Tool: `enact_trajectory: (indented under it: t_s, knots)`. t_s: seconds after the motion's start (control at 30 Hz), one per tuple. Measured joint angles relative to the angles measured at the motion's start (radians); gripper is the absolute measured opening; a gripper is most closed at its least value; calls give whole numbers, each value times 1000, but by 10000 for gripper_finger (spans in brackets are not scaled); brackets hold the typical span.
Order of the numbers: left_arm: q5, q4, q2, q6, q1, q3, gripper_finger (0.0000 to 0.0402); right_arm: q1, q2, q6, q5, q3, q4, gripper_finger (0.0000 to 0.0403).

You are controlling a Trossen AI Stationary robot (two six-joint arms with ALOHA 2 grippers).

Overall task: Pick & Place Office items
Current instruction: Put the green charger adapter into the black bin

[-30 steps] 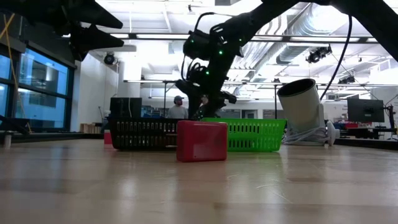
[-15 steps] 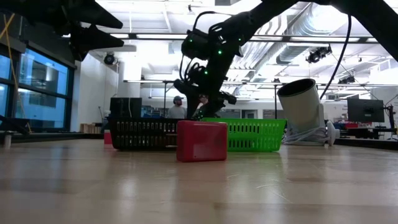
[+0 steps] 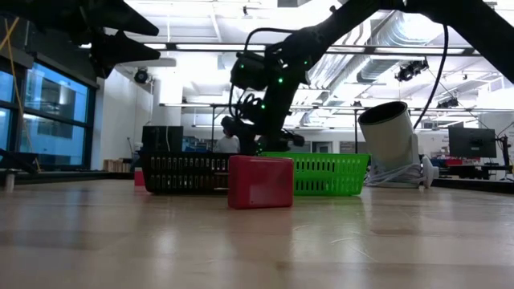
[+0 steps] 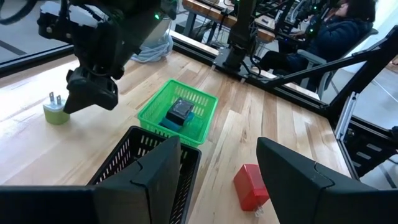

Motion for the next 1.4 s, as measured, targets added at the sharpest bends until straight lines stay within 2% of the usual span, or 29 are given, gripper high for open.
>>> enact_trajectory:
  t_s: [0.13, 0.6, 0.83, 1.13, 1.27, 1.4]
  knots:
    - [0, 1, 0, 0, 0, 0, 204, -4, 1, 0, 20, 0, 1, 221]
    - [0, 1, 0, 0, 0, 0, 204, -11, 1, -56, -8, 0, 46, 221]
    - [0, 1, 0, 0, 0, 0, 204, -11, 1, -93, -66, 0, 44, 221]
    - [0, 1, 0, 0, 0, 0, 204, -20, -22, -127, -56, 0, -59, 221]
    - [0, 1, 0, 0, 0, 0, 204, -33, -39, -211, -68, 0, -67, 221]
    - [0, 1, 0, 0, 0, 0, 204, -45, -39, -374, -121, 0, -71, 221]
